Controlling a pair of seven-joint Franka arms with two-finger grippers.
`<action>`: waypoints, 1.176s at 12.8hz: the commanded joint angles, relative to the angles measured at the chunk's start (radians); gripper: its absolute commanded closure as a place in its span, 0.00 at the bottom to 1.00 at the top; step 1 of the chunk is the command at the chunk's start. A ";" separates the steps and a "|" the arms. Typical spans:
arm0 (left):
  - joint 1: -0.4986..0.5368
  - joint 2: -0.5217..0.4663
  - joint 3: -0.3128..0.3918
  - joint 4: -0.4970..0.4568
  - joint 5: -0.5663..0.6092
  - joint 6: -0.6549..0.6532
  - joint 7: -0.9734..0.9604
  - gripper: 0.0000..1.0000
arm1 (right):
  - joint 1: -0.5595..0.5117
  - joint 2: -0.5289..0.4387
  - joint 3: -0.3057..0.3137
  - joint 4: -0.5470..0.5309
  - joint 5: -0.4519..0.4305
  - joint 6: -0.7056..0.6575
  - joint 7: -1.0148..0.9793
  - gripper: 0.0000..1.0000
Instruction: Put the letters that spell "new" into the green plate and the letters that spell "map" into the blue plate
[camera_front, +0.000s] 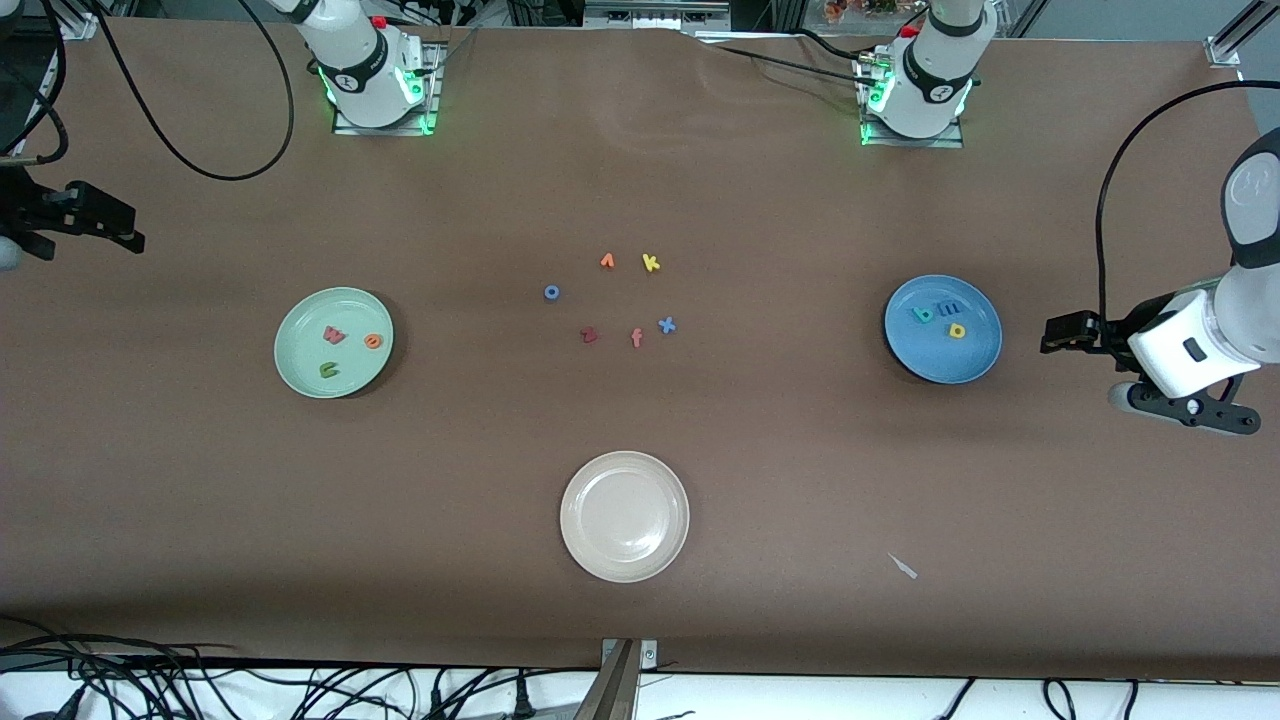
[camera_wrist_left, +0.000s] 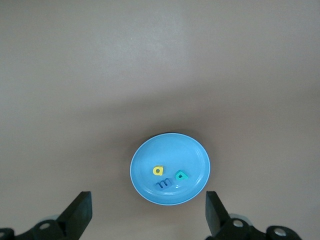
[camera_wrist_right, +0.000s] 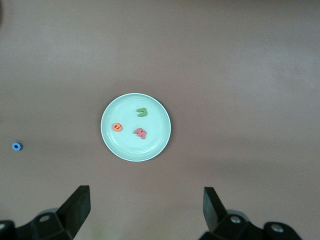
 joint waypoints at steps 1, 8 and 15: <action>-0.007 -0.012 -0.005 0.046 0.021 -0.027 0.030 0.00 | -0.002 -0.010 -0.012 -0.014 -0.002 -0.023 -0.066 0.00; -0.004 -0.036 -0.008 0.111 0.020 -0.116 0.030 0.00 | -0.002 -0.010 -0.008 -0.011 0.001 -0.026 -0.067 0.00; -0.008 -0.032 -0.008 0.101 0.015 -0.166 0.033 0.00 | -0.002 -0.010 -0.022 -0.013 0.004 -0.026 -0.067 0.00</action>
